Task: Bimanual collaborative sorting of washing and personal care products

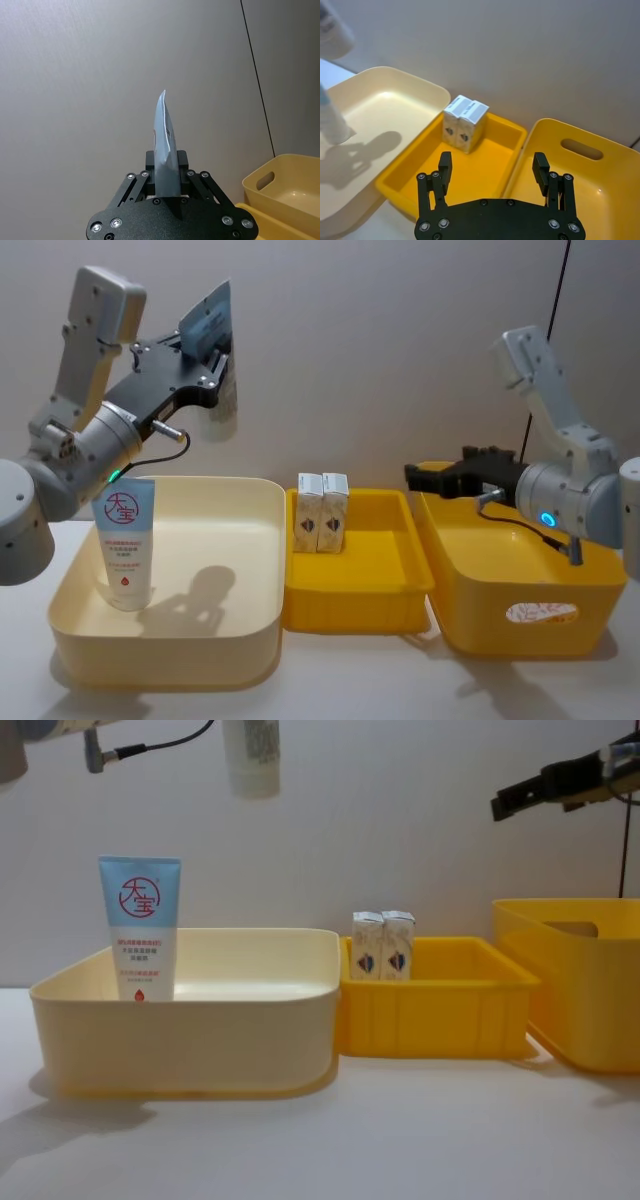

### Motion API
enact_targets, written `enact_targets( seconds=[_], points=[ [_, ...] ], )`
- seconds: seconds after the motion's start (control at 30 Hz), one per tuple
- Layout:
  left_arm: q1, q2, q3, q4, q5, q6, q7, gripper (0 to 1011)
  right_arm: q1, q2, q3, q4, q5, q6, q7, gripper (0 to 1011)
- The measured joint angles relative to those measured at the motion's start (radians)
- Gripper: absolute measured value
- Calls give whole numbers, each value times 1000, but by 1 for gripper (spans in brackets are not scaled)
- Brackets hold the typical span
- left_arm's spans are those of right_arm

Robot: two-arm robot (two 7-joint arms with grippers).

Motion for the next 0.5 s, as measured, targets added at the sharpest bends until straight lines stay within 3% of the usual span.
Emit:
enact_targets(
  seconds=[0.37, 0.5],
  points=[
    [0, -17, -10, -7, -26, -5, -32, 238, 8, 46, -61, -7, 24, -45, 133, 1001],
    [0, -22, -10, -10, -36, -3, -41, 238, 11, 49, -74, -2, 27, -64, 147, 1001]
  ],
)
